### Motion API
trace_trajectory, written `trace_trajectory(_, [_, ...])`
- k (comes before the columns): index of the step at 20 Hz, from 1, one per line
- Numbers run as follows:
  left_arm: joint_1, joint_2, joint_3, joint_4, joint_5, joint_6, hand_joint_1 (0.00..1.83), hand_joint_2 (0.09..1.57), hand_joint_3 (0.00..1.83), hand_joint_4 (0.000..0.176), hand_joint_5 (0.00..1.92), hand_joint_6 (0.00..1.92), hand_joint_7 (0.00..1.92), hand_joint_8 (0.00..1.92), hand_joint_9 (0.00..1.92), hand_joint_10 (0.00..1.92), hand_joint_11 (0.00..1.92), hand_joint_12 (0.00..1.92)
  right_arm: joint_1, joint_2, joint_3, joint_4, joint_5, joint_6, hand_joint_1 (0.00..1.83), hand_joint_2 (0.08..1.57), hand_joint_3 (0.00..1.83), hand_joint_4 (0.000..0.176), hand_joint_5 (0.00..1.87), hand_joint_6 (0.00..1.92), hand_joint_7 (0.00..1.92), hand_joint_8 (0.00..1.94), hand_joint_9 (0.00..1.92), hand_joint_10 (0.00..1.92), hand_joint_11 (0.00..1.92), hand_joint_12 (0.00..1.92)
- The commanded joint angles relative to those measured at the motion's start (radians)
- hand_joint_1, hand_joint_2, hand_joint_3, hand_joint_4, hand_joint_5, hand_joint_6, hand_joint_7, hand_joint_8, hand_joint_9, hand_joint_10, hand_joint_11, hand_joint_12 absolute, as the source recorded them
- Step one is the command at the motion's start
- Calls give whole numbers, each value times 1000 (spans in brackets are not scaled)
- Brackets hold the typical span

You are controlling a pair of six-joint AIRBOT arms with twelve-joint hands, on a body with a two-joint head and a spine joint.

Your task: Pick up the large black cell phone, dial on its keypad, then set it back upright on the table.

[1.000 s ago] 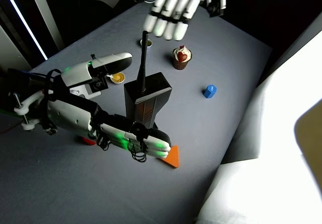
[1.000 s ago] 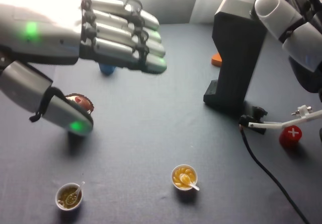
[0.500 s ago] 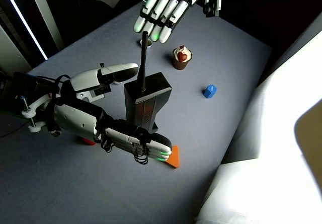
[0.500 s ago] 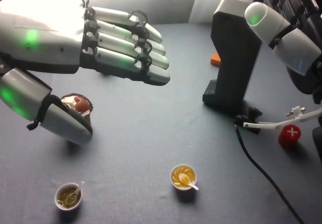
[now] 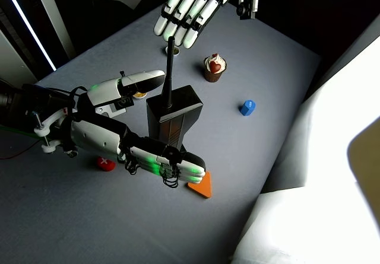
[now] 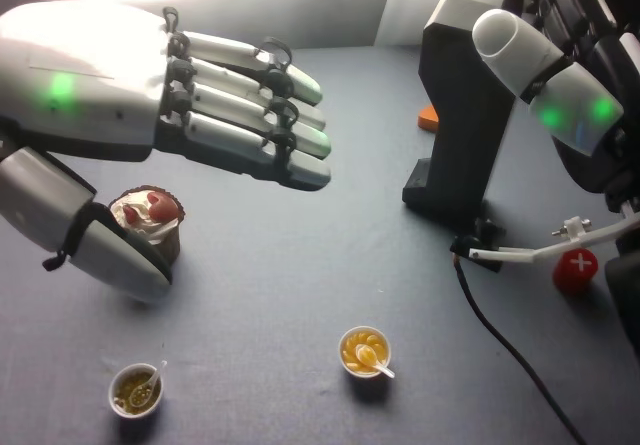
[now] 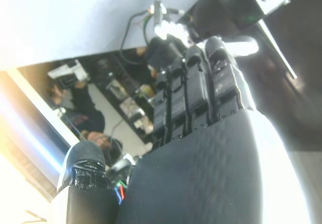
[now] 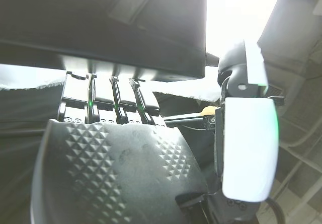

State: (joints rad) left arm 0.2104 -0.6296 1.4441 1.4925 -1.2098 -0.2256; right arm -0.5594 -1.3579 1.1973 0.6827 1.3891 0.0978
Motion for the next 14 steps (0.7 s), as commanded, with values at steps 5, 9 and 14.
trace_trajectory(5, [-17,0,51,-99,-72,-10,0,1134,2,0,224,6,229,4,204,6,0,369,22,-16,21,-36,110,12,890,938,0,0,0,0,0,0,0,0,0,0])
trace_trajectory(9, [-18,-3,80,-117,-89,-9,0,1130,0,0,216,1,219,2,208,3,0,380,31,-32,31,-35,111,12,900,1012,26,0,0,0,0,0,0,0,0,0])
trace_trajectory(14, [-17,-8,84,-135,-95,-6,0,1126,0,0,221,3,226,4,217,5,0,318,37,-47,47,-34,111,12,981,1025,22,0,2,0,0,0,0,0,0,0])
